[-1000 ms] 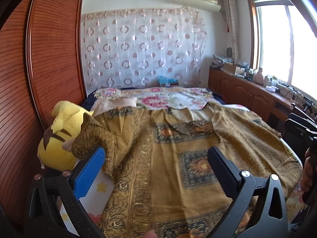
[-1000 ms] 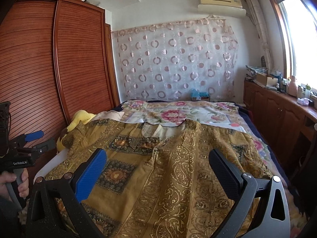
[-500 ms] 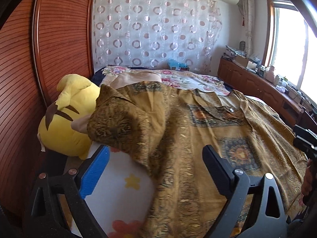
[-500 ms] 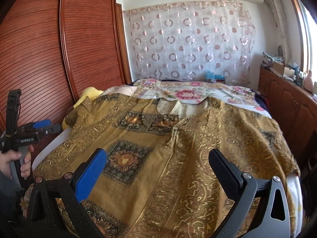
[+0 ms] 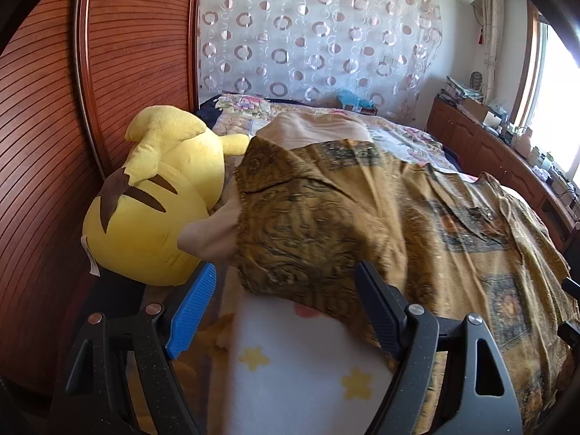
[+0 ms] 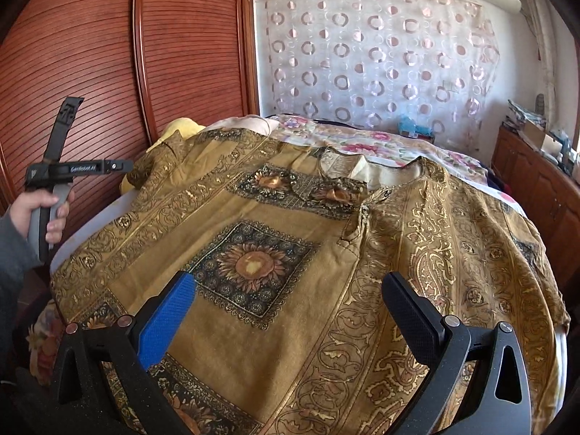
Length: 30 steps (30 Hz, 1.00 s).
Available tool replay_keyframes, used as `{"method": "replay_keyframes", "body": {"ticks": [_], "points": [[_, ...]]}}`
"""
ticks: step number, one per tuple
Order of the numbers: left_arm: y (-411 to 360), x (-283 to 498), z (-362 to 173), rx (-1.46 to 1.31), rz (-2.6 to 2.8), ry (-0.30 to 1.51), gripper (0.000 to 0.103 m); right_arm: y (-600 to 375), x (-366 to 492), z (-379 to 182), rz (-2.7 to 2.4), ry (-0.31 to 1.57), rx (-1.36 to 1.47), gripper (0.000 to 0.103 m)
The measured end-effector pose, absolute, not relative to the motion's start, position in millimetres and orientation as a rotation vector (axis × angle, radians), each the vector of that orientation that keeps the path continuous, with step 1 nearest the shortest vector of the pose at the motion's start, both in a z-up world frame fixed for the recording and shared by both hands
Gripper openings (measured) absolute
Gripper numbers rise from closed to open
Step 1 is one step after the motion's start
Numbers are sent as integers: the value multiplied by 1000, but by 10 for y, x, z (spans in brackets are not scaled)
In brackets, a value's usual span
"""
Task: Fold small clothes
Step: 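Grasp the shirt sleeve beside the beige cloth with the left gripper and fold it onto the shirt body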
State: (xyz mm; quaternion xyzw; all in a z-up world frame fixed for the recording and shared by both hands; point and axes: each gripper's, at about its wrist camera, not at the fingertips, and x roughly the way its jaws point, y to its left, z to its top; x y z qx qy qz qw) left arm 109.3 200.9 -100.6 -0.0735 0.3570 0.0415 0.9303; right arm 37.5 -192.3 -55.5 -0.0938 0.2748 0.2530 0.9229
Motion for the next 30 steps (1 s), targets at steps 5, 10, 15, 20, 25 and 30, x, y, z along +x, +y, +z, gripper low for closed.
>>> {"method": "replay_keyframes", "body": {"ticks": [5, 10, 15, 20, 25, 30], "points": [[2197, 1286, -1178, -177, 64, 803, 80, -1957, 340, -549, 519, 560, -194, 102], [2229, 1375, -1264, -217, 4, 819, 55, -1967, 347, -538, 518, 558, -183, 102], [2148, 1327, -1204, -183, 9, 790, 18, -1867, 345, -577, 520, 555, -182, 102], [1968, 1179, -979, -91, 3, 727, 7, -1841, 372, -595, 522, 551, -172, 102], [1791, 1249, -707, -64, -37, 679, 5, -1868, 377, -596, 525, 552, -156, 102], [1430, 1386, -437, -29, -122, 638, 5, -1922, 424, -598, 530, 563, -126, 102]]}}
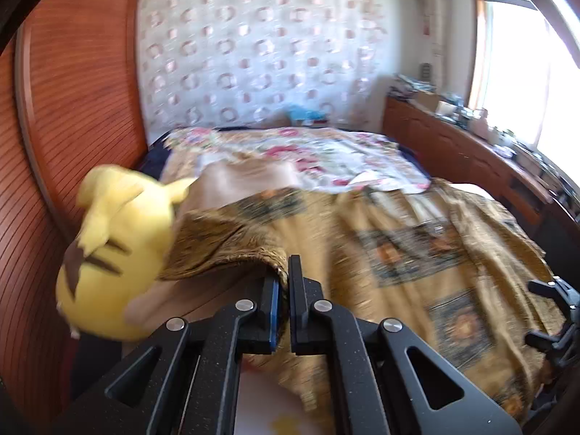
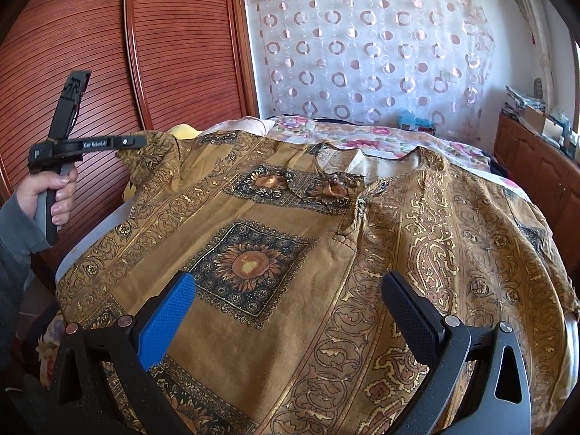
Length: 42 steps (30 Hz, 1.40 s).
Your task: Fold small clothes
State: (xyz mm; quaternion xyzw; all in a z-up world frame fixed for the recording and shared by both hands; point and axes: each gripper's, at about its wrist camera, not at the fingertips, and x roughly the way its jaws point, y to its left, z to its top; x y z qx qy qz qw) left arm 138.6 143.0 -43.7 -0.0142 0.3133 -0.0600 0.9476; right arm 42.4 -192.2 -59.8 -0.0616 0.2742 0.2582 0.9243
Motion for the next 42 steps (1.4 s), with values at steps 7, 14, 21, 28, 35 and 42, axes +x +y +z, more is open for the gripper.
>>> {"method": "replay_keyframes", "body": {"ticks": [7, 14, 21, 28, 35, 42], "points": [[868, 1348, -316, 34, -264, 641, 5, -1979, 479, -605, 535, 581, -78, 102], [579, 1080, -382, 53, -324, 657, 23, -1994, 504, -618, 539, 585, -54, 102], [654, 812, -306, 45, -254, 582, 50, -2002, 524, -632, 540, 588, -45, 102], [863, 723, -318, 23, -184, 554, 79, -1942, 568, -555, 565, 612, -65, 101], [1089, 796, -291, 7, -83, 511, 80, -1717, 831, -248, 601, 559, -158, 96], [1268, 962, -295, -24, -37, 506, 80, -1341, 1419, -280, 654, 603, -232, 88]]}}
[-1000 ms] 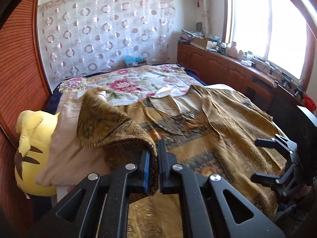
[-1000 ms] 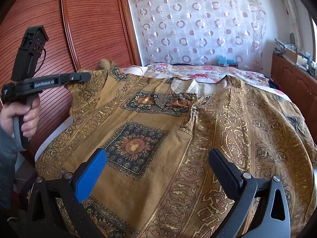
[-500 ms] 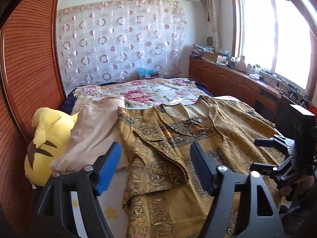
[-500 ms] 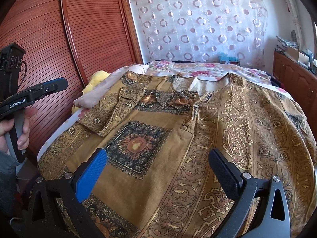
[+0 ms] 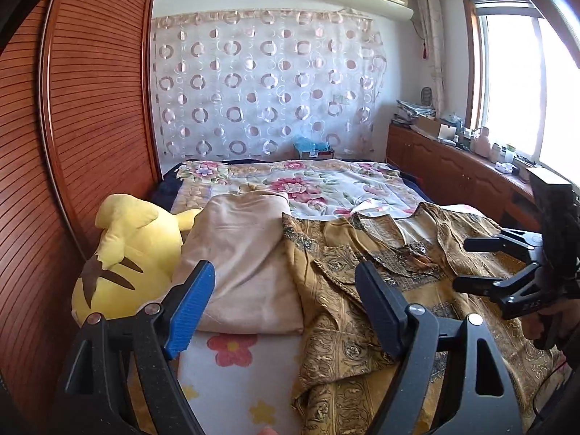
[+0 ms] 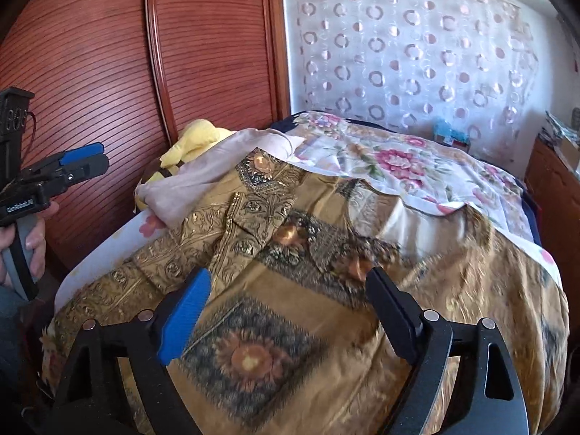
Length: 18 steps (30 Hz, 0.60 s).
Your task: Fold small clothes
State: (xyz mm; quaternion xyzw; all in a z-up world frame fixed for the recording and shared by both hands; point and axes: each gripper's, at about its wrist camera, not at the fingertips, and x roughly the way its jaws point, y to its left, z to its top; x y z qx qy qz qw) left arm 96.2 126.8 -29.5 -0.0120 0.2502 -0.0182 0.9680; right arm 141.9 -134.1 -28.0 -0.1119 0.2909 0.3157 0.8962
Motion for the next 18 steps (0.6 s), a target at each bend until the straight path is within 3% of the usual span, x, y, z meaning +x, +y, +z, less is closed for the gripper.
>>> {"method": "replay_keyframes", "body": {"ticks": [11, 14, 17, 18], "points": [[1361, 1347, -425, -13, -64, 582, 80, -543, 2211, -525, 782, 714, -271, 86], [1446, 1454, -455, -28, -50, 599, 80, -316, 2398, -639, 813, 744, -306, 74], [1580, 1547, -484, -62, -33, 623, 80, -175, 2571, -747, 826, 792, -336, 53], [1622, 1574, -491, -67, -27, 629, 80, -127, 2595, -785, 823, 802, -354, 38]]}}
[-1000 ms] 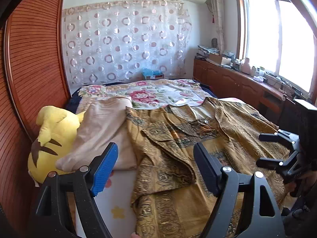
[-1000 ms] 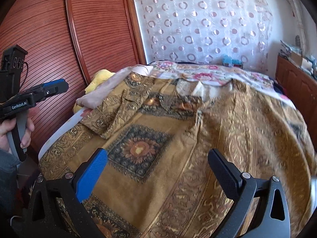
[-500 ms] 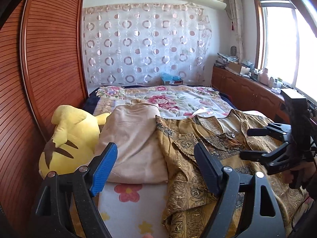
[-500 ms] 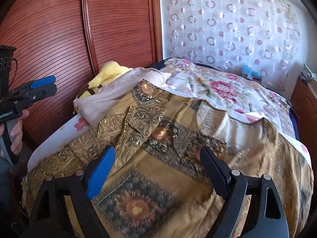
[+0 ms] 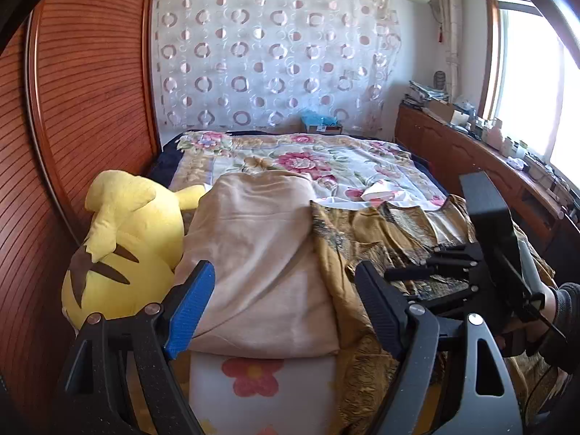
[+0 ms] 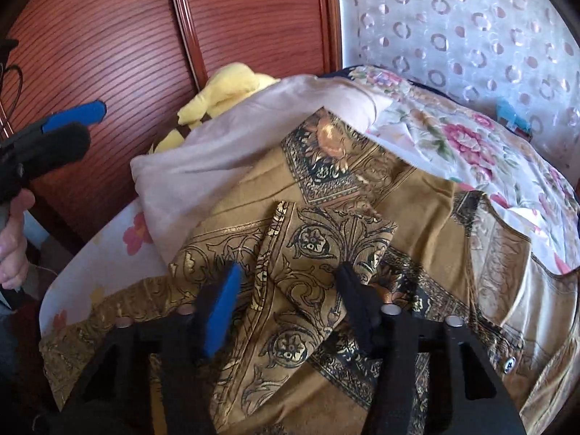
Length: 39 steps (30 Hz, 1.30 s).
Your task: Fold small clothes
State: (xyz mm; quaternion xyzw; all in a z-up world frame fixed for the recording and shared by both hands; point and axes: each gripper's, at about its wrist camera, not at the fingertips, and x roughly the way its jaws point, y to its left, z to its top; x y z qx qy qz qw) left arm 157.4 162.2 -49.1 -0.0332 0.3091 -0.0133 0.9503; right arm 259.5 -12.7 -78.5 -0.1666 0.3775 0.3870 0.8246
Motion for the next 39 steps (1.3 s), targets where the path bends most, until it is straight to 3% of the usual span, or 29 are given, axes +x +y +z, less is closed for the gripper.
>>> {"method": "replay_keyframes", "body": {"ticks": [1, 4, 12, 13, 17, 22, 26, 30, 34, 39], "points": [[1647, 1594, -497, -67, -25, 630, 80, -101, 2623, -816, 822, 808, -368, 27], [1698, 1657, -516, -70, -21, 640, 80, -118, 2647, -891, 833, 814, -363, 10], [1608, 1867, -560, -53, -53, 667, 80, -729, 2619, -805, 771, 807, -195, 7], [1561, 1897, -572, -47, -65, 666, 80, -822, 2615, -803, 754, 807, -182, 13], [1413, 2050, -644, -22, -94, 676, 80, -1055, 2637, -875, 674, 805, -157, 18], [1289, 2241, -688, 12, -143, 711, 80, -1325, 2589, -891, 625, 819, -125, 40], [1258, 2365, -720, 14, -171, 728, 78, -1606, 2473, -825, 550, 809, -142, 44], [1229, 2521, -796, 9, -206, 770, 61, -1877, 2268, -638, 452, 786, -121, 45], [1205, 2691, -905, 8, -207, 820, 43, -2255, 2207, -596, 370, 779, -73, 57], [1194, 2773, -1001, 2, -213, 853, 38, -2626, 2061, -586, 249, 784, -48, 58]]}}
